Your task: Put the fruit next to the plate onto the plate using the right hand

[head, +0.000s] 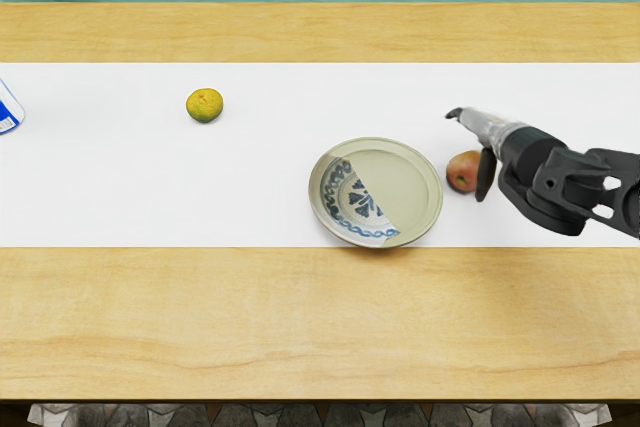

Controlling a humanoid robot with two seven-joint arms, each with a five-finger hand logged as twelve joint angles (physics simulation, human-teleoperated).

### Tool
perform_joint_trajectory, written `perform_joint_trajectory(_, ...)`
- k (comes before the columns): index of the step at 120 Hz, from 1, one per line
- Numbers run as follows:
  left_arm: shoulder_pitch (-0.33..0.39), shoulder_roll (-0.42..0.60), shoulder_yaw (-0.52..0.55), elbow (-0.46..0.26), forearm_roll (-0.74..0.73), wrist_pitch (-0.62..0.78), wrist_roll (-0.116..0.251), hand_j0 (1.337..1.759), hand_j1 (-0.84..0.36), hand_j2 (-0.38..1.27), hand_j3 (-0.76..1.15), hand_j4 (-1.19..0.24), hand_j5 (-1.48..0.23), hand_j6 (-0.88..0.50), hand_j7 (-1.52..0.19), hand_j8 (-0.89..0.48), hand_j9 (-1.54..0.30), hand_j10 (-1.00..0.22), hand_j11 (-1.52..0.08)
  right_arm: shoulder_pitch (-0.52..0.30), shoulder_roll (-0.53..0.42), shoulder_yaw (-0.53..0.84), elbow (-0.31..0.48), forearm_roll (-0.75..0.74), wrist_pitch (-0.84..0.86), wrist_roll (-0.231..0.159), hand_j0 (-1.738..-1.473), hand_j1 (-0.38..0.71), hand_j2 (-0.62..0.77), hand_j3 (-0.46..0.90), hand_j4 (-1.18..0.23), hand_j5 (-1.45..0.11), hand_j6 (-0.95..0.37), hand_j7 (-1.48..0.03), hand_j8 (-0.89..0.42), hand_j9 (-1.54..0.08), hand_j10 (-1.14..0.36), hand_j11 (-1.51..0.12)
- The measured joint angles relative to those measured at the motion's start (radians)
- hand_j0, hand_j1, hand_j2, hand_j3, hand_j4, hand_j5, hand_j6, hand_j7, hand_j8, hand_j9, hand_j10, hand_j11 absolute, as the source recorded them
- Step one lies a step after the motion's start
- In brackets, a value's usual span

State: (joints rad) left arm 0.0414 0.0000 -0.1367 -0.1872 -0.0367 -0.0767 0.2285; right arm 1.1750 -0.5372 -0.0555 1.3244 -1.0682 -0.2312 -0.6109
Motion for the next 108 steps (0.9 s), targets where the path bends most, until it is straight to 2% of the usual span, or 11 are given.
perform_joint_trajectory(45, 0.0, 0.0, 0.0, 0.0, 0.0, 0.0, 0.0, 1.658, 0.35, 0.0, 0.0, 0.0, 0.0, 0.0, 0.0, 0.0, 0.0, 0.0, 0.0, -0.008, 0.022, -0.017, -0.005, 0.003, -0.055, 0.0, -1.658, -0.16, -0.03, 0.0, -0.16, -0.21, -0.16, -0.21, -0.16, -0.21, -0.16, -0.21)
perform_joint_trajectory(108, 0.0, 0.0, 0.0, 0.0, 0.0, 0.0, 0.0, 1.658, 0.35, 0.0, 0.0, 0.0, 0.0, 0.0, 0.0, 0.0, 0.0, 0.0, 0.0, -0.018, 0.021, -0.012, -0.005, 0.014, -0.056, 0.0, -1.658, 0.12, -0.04, 0.0, -0.4, -0.52, -0.4, -0.51, -0.4, -0.51, -0.4, -0.51)
